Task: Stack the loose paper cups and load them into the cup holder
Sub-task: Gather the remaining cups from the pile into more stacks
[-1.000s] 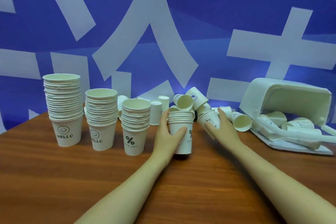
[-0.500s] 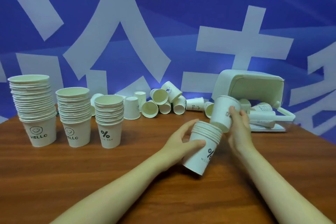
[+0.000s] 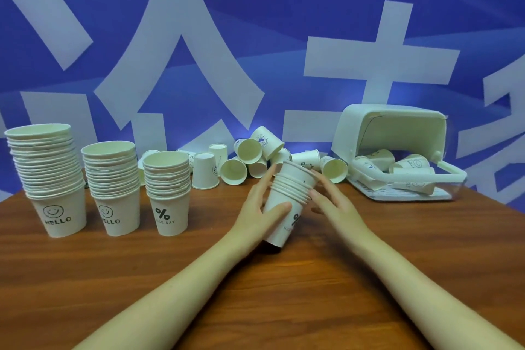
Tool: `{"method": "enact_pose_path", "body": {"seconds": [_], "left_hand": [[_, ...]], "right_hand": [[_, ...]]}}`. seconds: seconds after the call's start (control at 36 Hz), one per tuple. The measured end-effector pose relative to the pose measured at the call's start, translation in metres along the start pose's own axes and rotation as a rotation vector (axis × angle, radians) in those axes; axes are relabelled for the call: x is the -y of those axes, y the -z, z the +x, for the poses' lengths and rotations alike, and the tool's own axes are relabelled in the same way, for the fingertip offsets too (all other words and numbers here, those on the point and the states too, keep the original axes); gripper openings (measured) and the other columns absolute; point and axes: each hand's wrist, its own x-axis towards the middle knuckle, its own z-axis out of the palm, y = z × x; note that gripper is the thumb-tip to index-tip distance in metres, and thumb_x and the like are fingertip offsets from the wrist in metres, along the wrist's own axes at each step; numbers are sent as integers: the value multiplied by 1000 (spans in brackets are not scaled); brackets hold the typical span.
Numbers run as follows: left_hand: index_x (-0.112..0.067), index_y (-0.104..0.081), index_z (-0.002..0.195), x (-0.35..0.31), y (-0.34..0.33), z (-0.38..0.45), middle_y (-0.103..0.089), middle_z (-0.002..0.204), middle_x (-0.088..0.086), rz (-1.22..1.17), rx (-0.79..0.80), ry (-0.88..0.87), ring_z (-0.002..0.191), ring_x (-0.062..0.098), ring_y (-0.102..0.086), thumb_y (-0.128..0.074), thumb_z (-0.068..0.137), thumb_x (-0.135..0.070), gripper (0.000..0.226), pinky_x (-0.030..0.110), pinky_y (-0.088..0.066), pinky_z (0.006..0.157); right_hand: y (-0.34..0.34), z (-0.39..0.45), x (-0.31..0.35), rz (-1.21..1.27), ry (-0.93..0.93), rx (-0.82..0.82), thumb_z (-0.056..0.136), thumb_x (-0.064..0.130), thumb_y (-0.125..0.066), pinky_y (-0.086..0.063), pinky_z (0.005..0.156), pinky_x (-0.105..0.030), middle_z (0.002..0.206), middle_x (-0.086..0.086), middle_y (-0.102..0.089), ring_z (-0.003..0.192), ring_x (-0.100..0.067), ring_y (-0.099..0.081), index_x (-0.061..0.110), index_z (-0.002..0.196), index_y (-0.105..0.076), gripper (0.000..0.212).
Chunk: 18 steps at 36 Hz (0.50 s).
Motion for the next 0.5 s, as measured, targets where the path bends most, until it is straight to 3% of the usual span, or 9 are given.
{"method": "enact_pose_path", "body": {"seconds": [0.11, 0.19, 0.25, 0.31, 0.42, 0.5], "left_hand": [[-62, -38, 134, 3, -9, 5, -42, 147, -6, -103, 1, 46, 135, 12, -43, -60, 75, -41, 66, 47, -33, 114], [-44, -50, 135, 3, -17, 8, -45, 148, -1, -367, 19, 125, 135, 20, -44, -56, 78, -31, 59, 51, -31, 114], [-29, -53, 134, -7, -21, 6, -51, 144, 1, -502, 18, 154, 132, 20, -49, -53, 80, -23, 54, 43, -38, 111], [-27, -56, 126, -16, -20, 5, -59, 134, -2, -530, 22, 160, 121, 12, -57, -49, 79, -22, 48, 31, -47, 101], [-38, -57, 120, -17, -8, 16, -48, 143, -4, -225, -23, 124, 130, 8, -46, -48, 96, -21, 31, 40, -36, 112], [-33, -50, 129, -6, 2, 42, -45, 143, -4, 115, -125, 110, 124, 7, -45, -48, 97, -16, 36, 30, -35, 108]], "right_hand": [[-6, -1, 5, 65, -8, 43, 85, 40, -56, -43, 108, -41, 135, 10, -56, 122, -7, -56, 50, 138, -34, 59], [-11, -5, 5, 51, 8, 42, 82, 36, -61, -45, 105, -30, 142, 6, -50, 121, -2, -55, 35, 149, -22, 78], [-11, -6, 1, 16, 31, 24, 84, 29, -70, -47, 102, -29, 142, 8, -49, 120, -2, -57, 30, 152, -19, 85], [-8, -5, -2, 1, 34, -1, 84, 21, -75, -50, 101, -36, 140, 8, -52, 117, -4, -60, 33, 150, -21, 86], [10, 0, -4, -133, 66, -122, 76, 36, -78, -48, 104, -38, 137, 22, -50, 122, -3, -54, 41, 148, -24, 90], [28, 4, -6, -280, 83, -207, 79, 38, -76, -42, 107, -35, 147, 14, -43, 132, -6, -44, 39, 150, -20, 91]]}}
